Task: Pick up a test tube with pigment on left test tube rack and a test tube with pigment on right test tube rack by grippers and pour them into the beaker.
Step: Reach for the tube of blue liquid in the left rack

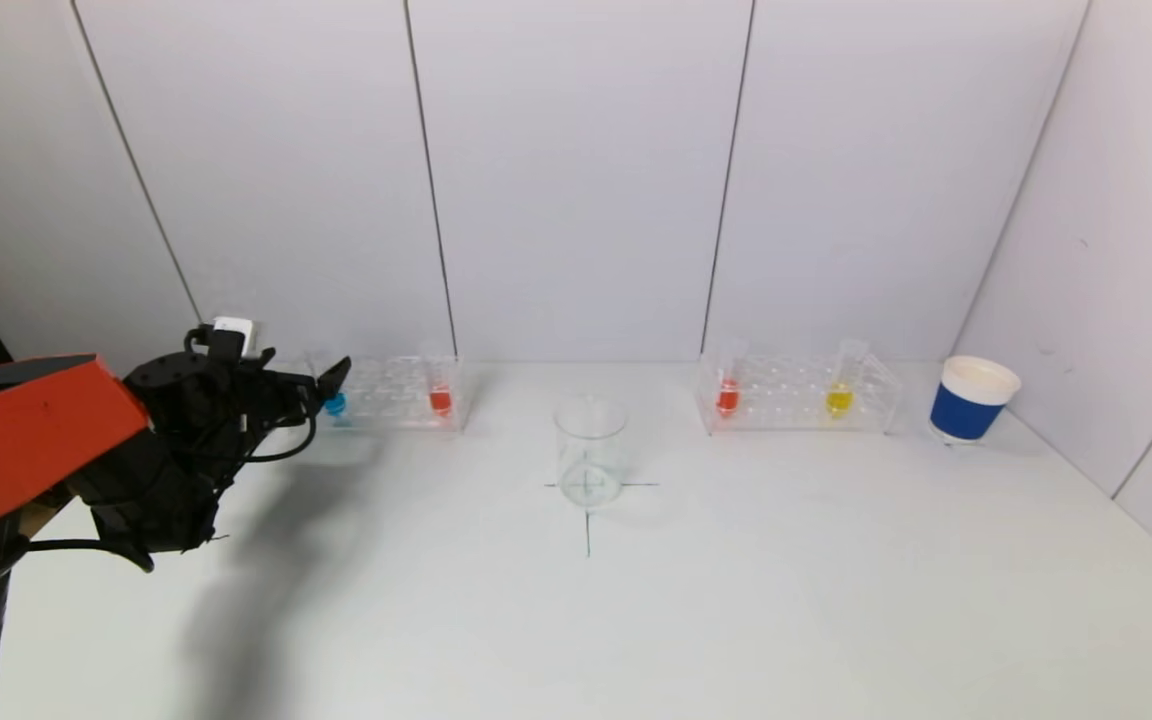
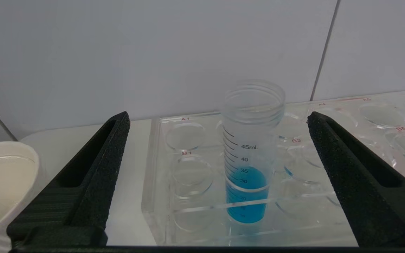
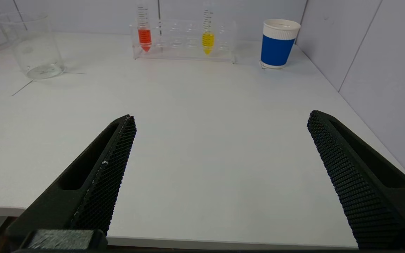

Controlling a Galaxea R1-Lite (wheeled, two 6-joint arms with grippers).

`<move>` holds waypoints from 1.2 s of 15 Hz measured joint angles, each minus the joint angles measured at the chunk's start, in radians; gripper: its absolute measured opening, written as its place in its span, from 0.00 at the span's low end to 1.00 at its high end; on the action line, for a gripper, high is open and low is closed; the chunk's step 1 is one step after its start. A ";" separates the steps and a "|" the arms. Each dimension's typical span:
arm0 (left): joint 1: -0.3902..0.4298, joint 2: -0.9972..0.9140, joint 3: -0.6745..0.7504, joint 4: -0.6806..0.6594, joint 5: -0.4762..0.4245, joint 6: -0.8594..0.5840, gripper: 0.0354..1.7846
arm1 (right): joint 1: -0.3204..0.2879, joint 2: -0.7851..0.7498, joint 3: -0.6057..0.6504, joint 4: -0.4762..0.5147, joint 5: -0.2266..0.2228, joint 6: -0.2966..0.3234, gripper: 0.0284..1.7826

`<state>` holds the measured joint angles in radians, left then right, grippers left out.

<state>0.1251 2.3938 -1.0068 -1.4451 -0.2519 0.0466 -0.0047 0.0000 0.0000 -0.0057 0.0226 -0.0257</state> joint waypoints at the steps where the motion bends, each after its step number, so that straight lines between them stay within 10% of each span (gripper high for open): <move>1: -0.006 0.001 -0.001 0.000 0.004 0.007 0.99 | 0.000 0.000 0.000 0.000 0.000 0.000 0.99; 18: -0.064 0.013 -0.045 0.015 0.098 0.010 0.99 | 0.000 0.000 0.000 0.000 0.000 0.000 0.99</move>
<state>0.0606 2.4064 -1.0519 -1.4302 -0.1543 0.0566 -0.0047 0.0000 0.0000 -0.0057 0.0226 -0.0257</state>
